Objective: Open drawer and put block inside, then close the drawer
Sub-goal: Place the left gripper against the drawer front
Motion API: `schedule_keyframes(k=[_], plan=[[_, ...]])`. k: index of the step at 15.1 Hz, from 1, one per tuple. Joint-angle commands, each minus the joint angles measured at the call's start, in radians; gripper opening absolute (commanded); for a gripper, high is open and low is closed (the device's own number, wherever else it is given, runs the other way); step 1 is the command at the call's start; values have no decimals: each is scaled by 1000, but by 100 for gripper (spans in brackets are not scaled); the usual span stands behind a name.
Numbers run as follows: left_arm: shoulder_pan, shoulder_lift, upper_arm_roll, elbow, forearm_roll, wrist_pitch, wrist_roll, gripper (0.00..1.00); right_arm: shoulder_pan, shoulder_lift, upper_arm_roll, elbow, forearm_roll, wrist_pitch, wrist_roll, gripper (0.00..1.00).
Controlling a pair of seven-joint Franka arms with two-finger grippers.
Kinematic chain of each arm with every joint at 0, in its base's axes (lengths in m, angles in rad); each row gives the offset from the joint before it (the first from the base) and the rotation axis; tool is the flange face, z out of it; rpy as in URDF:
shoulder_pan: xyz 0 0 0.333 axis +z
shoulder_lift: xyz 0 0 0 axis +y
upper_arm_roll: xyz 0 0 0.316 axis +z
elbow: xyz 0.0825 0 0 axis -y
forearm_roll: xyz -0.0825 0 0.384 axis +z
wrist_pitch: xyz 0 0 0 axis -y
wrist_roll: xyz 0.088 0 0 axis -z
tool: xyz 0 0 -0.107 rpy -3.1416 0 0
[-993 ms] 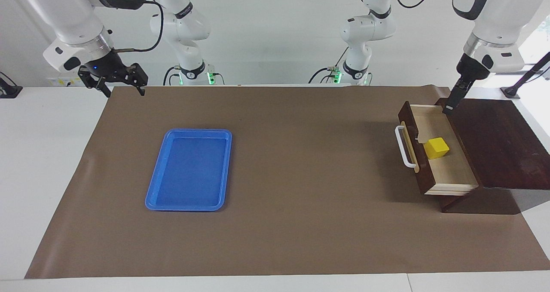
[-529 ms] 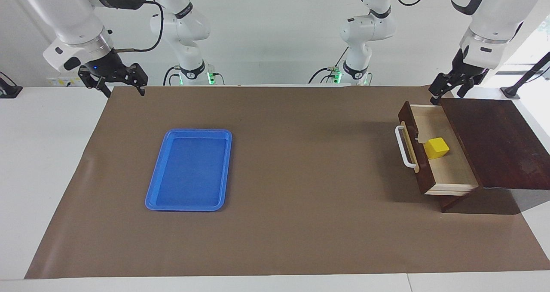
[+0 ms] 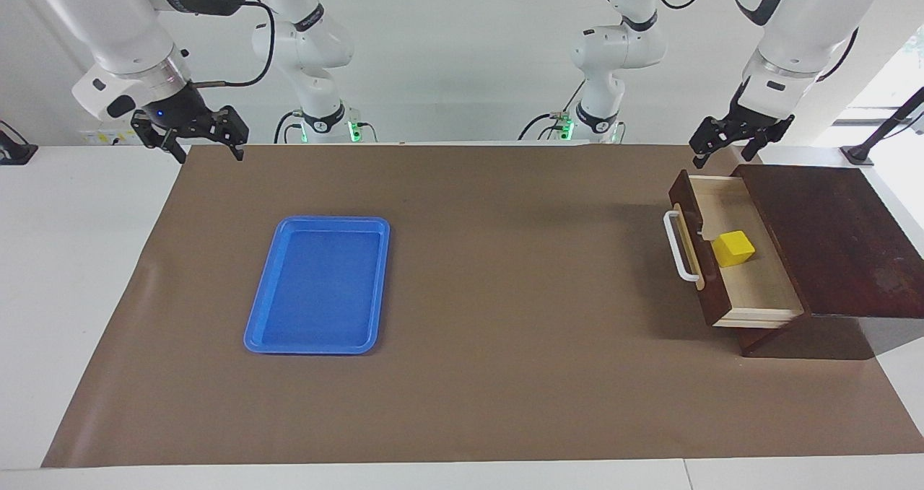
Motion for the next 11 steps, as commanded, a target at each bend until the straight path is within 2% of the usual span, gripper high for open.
schedule_keyframes(k=[1, 11], plan=[[-6, 0, 8, -26, -12, 11, 42, 100, -11, 1, 10, 5, -6, 8, -24, 100], [-20, 29, 8, -16, -13, 4, 59, 100, -11, 1, 10, 5, -3, 8, -25, 100]])
